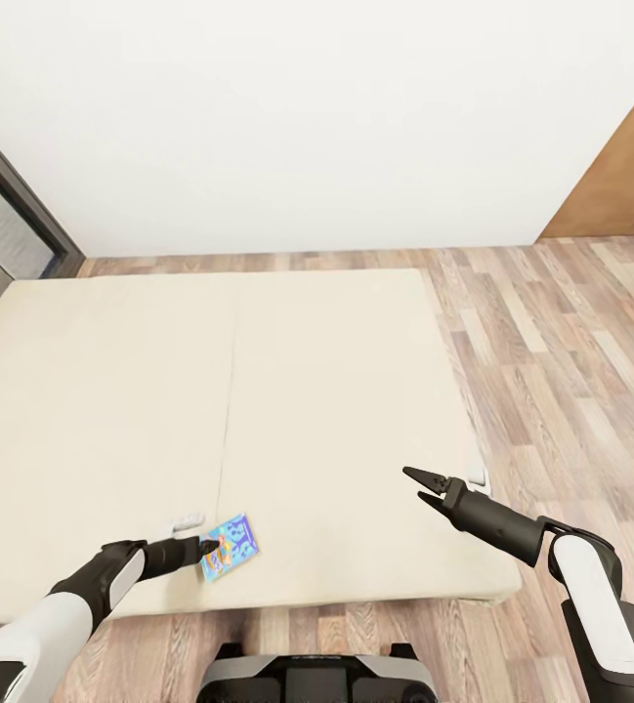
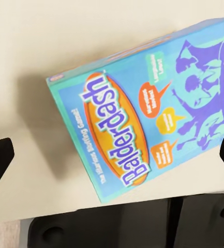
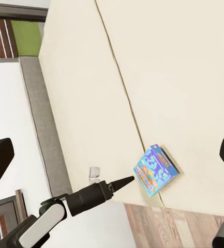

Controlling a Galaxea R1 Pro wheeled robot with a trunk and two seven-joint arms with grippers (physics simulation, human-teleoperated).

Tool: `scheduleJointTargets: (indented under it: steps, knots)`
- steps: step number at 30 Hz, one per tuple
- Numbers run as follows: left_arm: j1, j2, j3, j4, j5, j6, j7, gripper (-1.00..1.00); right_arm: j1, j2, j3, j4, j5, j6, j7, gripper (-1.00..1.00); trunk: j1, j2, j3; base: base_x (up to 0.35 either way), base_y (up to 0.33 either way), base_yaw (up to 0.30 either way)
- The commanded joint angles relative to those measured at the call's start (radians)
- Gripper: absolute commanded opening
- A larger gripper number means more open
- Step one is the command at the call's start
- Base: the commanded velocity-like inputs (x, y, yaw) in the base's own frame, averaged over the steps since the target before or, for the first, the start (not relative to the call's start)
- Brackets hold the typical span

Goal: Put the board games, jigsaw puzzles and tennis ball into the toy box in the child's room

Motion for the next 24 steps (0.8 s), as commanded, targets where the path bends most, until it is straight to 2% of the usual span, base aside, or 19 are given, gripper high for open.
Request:
scheduleJointTargets:
  steps: [1,7,10,18,24]
  knots:
    - [0.000,0.001,-0.002,-0.001,0.009,0.008,-0.007,1.00,-0.001,0.000,-0.001,0.000,0.010,0.004,0.010,1.00,0.000,-0.002,-0.003,0.000,0.000,0.000]
    - [0.000,0.004,-0.002,-0.001,0.007,0.005,-0.053,1.00,-0.001,0.000,-0.001,0.000,0.009,0.004,0.010,1.00,0.000,-0.002,-0.013,0.000,0.000,0.000]
    - [0.001,0.008,-0.001,-0.001,0.006,0.004,-0.095,1.00,-0.001,0.000,-0.001,0.000,0.010,0.004,0.010,1.00,0.000,-0.002,-0.018,0.000,0.000,0.000]
    - [0.003,0.046,-0.001,-0.001,0.003,-0.016,-0.277,1.00,-0.001,0.000,-0.001,0.000,0.010,0.004,0.010,1.00,0.000,-0.002,-0.031,0.000,0.000,0.000]
    - [0.003,0.060,-0.002,0.000,0.004,-0.045,-0.330,1.00,-0.001,0.000,-0.001,0.000,0.010,0.004,0.010,1.00,0.000,-0.002,-0.041,0.000,0.000,0.000]
